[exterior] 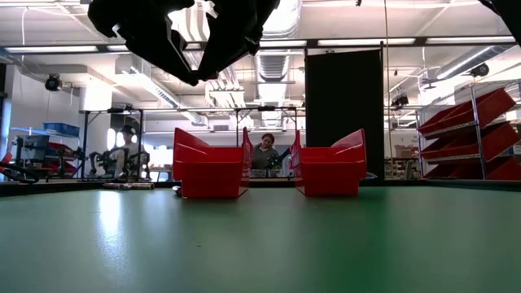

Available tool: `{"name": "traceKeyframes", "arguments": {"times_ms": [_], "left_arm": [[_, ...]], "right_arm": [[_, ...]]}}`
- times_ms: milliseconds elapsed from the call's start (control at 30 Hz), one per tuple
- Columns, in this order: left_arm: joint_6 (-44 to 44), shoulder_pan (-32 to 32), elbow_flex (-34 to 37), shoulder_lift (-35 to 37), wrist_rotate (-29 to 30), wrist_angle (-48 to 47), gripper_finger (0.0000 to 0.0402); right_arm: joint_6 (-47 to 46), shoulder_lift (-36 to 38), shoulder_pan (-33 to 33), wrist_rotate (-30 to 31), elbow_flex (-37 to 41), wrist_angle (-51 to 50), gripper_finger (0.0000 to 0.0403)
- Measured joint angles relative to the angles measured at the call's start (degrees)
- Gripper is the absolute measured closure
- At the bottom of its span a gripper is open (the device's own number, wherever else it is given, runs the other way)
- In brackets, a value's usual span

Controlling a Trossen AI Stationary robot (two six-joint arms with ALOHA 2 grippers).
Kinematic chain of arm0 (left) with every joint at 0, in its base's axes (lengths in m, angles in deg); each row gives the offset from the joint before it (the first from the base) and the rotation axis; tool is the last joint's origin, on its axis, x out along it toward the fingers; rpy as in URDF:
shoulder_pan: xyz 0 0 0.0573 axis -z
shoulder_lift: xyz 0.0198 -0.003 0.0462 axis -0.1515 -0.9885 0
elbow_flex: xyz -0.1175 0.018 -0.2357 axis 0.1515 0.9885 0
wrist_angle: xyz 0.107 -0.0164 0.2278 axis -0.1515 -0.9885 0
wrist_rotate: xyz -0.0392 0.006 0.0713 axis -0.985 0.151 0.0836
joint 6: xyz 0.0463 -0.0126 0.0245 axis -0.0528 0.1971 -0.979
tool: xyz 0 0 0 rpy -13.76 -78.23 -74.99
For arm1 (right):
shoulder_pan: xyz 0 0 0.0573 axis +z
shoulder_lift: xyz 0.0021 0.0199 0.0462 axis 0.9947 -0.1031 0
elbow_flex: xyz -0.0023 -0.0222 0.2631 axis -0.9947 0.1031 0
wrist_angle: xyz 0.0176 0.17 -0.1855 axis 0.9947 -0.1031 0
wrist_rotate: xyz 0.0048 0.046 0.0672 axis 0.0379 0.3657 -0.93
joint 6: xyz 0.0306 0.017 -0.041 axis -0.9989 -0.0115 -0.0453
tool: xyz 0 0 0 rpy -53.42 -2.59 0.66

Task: Sort batteries
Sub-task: Put the black battery into the left red bin

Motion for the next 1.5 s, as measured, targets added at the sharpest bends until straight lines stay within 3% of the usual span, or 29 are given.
{"name": "traceKeyframes", "arguments": {"times_ms": [533, 700, 867, 1033, 1500], "left_arm": [[0.4, 0.1, -0.4, 0.0, 0.0, -0.8, 0.0275], [0.6, 0.1, -0.4, 0.1, 0.2, -0.5, 0.0307], [1.1, 0.1, -0.4, 0.1, 0.0, -0.6, 0.0372], [1.4, 0.2, -0.3, 0.1, -0.2, -0.6, 0.0376], [1.4, 1.8, -0.2, 4.4, 0.6, -0.3, 0.0376]], "right_arm": [[-0.4, -0.1, 0.0, 0.2, 0.0, 0.1, 0.0361], [-0.7, -0.1, 0.0, 0.2, 0.0, 0.2, 0.0361], [-0.5, -0.1, 0.0, 0.2, 0.0, 0.2, 0.036], [-1.1, -0.1, 0.0, 0.2, 0.1, 0.3, 0.0356], [-1.0, 1.8, 1.2, 2.7, 0.2, 0.1, 0.0253]]}}
